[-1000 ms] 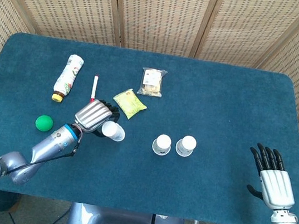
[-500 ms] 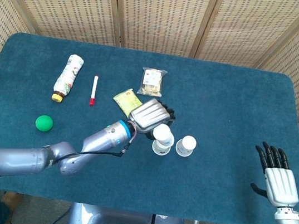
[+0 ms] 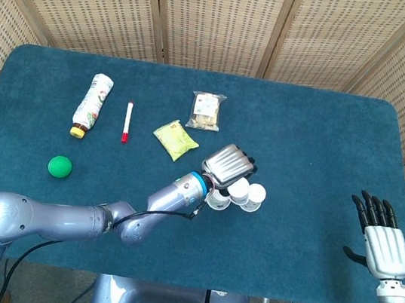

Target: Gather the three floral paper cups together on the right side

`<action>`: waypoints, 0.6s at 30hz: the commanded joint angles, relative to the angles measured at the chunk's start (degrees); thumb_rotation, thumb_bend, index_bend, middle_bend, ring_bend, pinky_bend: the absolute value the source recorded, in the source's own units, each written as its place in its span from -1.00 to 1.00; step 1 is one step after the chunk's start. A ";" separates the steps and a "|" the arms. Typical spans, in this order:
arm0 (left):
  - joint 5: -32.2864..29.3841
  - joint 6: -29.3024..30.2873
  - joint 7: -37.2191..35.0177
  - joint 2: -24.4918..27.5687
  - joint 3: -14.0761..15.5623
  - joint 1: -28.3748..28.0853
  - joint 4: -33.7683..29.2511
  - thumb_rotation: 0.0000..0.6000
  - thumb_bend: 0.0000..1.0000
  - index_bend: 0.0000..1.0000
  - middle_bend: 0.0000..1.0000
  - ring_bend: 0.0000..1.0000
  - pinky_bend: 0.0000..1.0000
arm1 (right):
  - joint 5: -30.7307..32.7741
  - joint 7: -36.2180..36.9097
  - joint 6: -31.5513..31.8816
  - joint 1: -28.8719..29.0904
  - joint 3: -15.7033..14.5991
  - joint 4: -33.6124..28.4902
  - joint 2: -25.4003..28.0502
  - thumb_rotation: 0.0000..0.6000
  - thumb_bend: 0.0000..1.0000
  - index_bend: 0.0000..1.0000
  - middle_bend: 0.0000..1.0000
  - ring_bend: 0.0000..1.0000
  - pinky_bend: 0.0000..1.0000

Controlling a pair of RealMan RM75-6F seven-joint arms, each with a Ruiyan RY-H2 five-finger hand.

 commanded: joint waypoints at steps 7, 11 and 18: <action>0.33 -1.12 -3.59 -0.64 0.20 -0.77 1.16 1.00 -1.00 -0.84 -0.98 -0.94 -0.66 | -0.06 0.30 0.04 -0.26 0.38 -0.02 0.20 1.00 -1.00 -1.00 -1.00 -1.00 -1.00; 1.70 0.54 -4.80 2.12 -0.29 0.15 -2.16 1.00 -1.00 -1.00 -1.00 -1.00 -0.87 | -0.24 0.35 -0.01 -0.34 0.42 -0.02 0.20 1.00 -1.00 -1.00 -1.00 -1.00 -1.00; 6.14 8.32 -4.84 13.41 -0.37 5.43 -13.85 1.00 -1.00 -1.00 -1.00 -1.00 -0.99 | -1.27 -0.24 0.39 -0.52 0.30 -0.71 0.25 1.00 -1.00 -1.00 -1.00 -1.00 -1.00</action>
